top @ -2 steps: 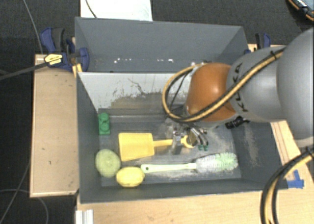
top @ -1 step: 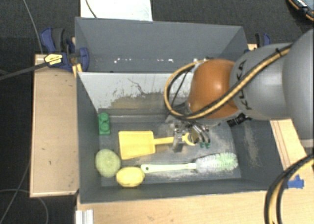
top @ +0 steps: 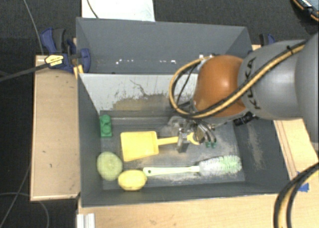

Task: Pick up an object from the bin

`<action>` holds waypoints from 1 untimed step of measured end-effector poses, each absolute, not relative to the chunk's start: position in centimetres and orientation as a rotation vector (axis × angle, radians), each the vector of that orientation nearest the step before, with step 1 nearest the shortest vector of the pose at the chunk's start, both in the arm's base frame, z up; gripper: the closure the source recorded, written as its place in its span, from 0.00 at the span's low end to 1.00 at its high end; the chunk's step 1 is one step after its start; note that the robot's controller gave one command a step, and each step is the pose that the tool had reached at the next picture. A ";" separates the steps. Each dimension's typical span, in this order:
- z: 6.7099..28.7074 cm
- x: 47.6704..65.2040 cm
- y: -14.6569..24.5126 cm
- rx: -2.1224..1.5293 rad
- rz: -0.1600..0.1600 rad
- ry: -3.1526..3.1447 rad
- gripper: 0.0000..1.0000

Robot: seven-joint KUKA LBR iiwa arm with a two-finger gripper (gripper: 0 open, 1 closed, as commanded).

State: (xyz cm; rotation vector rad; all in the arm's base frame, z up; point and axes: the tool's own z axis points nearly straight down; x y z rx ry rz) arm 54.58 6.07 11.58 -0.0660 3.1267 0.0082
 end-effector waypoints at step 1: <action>13.4 54.7 6.1 -0.065 0.009 3.122 1.00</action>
Offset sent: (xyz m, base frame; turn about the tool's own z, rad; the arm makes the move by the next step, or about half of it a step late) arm 0.0007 0.0000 0.0528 0.0003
